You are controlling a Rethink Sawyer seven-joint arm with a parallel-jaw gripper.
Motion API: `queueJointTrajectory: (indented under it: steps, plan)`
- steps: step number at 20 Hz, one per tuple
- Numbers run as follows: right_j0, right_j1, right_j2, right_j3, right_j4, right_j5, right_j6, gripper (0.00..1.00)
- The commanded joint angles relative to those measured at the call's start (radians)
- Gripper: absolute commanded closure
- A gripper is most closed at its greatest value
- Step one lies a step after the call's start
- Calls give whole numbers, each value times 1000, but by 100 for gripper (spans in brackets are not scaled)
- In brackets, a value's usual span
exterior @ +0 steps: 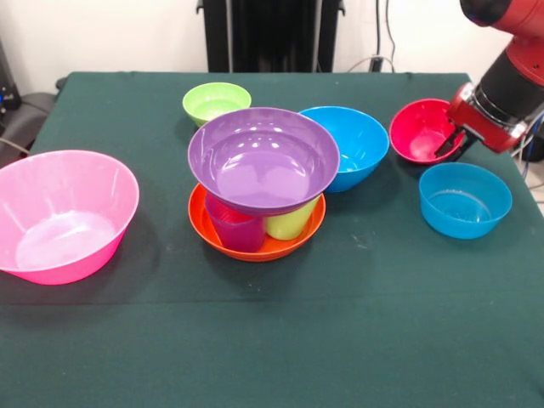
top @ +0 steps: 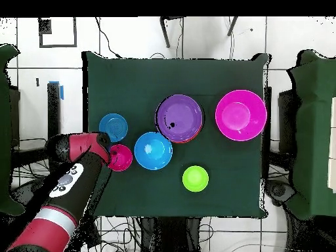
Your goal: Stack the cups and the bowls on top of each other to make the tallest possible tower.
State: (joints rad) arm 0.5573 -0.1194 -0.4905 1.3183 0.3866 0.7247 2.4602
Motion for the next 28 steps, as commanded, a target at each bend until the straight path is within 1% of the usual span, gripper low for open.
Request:
queueJointTrajectory:
  steps: [1,4,8,12,14,17,18,19,21,23,25,28]
  plan:
    - [-45,11,170,-7,62,3,169,100]
    - [-57,-44,182,32,71,43,138,100]
    - [-75,-150,167,67,56,179,102,100]
    - [-94,-219,155,79,35,255,77,100]
    - [-95,-236,99,55,-18,295,50,100]
    - [-121,-260,40,9,-90,367,-18,100]
    - [-118,-259,7,-15,-121,378,-27,100]
    - [-114,-250,-27,-37,-152,369,-29,100]
    - [-112,-210,-81,-77,-207,306,-20,100]
    - [-117,-166,-114,-120,-249,249,3,100]
    - [-134,-139,-130,-164,-284,215,0,100]
    - [-163,-124,-149,-231,-334,228,-36,100]
